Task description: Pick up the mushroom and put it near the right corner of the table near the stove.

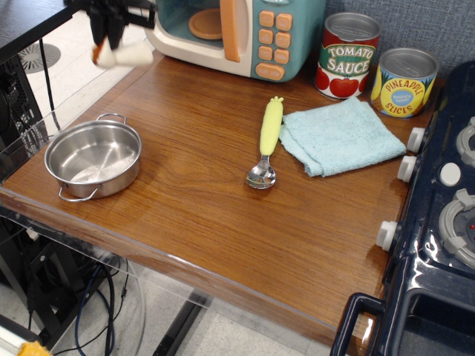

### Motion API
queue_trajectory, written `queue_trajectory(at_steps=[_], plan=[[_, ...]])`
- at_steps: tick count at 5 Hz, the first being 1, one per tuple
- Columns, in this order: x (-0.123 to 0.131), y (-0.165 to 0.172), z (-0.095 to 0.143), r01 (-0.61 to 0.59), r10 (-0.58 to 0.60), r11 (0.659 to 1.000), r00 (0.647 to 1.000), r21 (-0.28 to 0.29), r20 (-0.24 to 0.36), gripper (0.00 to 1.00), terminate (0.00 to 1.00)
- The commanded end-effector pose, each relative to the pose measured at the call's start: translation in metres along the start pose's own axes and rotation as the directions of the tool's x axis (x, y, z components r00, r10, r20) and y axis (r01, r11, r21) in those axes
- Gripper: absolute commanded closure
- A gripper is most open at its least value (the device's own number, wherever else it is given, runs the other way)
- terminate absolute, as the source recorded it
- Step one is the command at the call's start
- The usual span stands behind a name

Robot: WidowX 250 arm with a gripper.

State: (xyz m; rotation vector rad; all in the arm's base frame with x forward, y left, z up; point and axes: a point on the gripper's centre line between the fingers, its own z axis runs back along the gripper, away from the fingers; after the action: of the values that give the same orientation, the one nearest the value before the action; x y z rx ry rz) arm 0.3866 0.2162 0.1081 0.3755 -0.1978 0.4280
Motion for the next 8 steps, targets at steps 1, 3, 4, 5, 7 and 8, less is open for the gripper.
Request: queue_trajectory(at_steps=[1,3,4,5,7,8], plan=[[-0.053,-0.013,0.075,0.036,-0.028,0.997,0.993,-0.066,0.114,1.00,0.00],[-0.140,-0.064,0.108,0.201,-0.181,0.967,0.975,-0.157,0.130,1.00,0.00],[-0.181,-0.089,0.118,0.331,-0.311,0.927,0.941,-0.176,0.131,1.00,0.00],[-0.209,-0.111,0.116,0.410,-0.387,0.895,0.910,-0.178,0.150,1.00,0.00],[-0.248,-0.149,0.093,0.539,-0.517,0.835,0.838,-0.113,0.173,1.00,0.00],[-0.247,-0.161,0.084,0.541,-0.522,0.835,0.837,-0.104,0.164,1.00,0.00]])
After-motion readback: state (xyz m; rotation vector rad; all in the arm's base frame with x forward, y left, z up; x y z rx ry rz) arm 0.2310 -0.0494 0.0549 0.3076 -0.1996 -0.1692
